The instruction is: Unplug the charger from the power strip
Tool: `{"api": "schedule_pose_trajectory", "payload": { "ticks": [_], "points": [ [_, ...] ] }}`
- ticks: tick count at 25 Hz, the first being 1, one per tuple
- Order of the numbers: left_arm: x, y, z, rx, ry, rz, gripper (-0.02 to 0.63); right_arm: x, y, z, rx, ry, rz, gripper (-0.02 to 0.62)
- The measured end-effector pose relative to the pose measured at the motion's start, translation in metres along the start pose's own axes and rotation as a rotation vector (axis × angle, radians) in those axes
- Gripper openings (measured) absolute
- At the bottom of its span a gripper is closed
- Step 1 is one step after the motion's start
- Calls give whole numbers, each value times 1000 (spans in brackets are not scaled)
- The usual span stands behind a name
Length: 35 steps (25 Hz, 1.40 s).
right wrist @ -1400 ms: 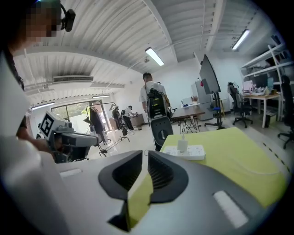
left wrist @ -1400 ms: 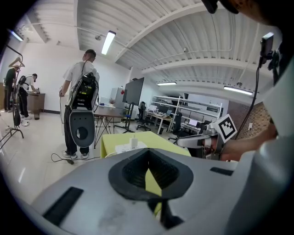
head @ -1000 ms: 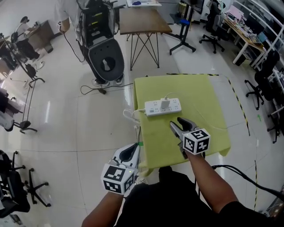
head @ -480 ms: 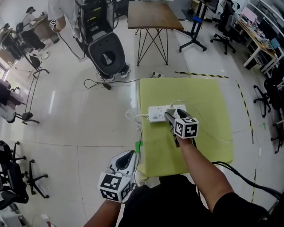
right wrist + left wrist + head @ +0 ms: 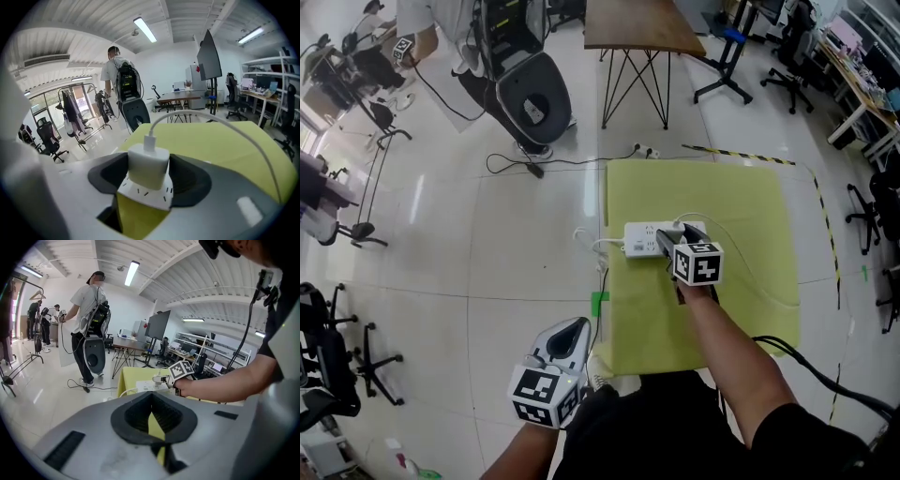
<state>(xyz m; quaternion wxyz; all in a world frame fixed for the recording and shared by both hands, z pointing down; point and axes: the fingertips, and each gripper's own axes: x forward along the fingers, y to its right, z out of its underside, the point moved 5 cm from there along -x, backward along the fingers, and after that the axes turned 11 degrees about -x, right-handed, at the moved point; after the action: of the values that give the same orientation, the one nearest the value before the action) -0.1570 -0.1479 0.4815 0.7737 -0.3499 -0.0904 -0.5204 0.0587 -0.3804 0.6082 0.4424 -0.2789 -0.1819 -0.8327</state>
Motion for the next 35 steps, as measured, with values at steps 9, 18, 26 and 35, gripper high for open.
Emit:
{"api": "schedule_pose_trajectory", "payload": {
  "ticks": [9, 18, 26, 35],
  "points": [
    [-2, -7, -7, -11, 17, 11, 6, -34, -21, -9, -41, 38, -72, 268],
    [-9, -7, -4, -5, 24, 54, 6, -99, -88, 56, -189, -156, -250, 267],
    [-16, 1, 0, 23, 6, 101, 6, -148, -121, 117, -255, -421, -341, 267],
    [-32, 9, 1, 45, 17, 113, 6, -141, -134, 147, -247, -510, -361, 270]
  ]
}}
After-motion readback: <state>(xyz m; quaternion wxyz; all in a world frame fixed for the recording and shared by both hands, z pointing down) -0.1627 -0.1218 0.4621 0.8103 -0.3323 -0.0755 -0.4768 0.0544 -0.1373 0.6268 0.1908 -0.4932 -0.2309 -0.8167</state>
